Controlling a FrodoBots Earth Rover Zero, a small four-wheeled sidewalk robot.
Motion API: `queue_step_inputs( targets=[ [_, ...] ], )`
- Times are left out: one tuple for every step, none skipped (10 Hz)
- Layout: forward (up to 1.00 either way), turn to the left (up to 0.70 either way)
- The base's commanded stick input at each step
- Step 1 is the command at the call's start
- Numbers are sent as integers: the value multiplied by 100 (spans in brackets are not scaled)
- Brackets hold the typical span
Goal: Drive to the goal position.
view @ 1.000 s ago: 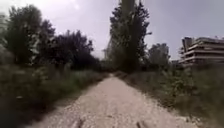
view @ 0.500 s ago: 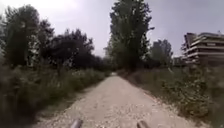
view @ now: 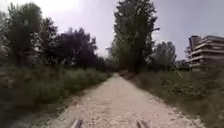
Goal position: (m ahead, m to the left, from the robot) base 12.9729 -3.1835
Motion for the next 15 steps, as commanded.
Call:
queue_step_inputs(
  targets=[
    [85, -7],
    [85, -34],
    [85, -21],
    [85, 0],
    [85, 0],
    [85, 0],
    [85, 0],
    [85, 0],
    [85, 0],
    [85, 0],
    [85, 0],
    [85, 0],
    [85, 0],
    [85, -31],
    [85, -10]
  ],
)
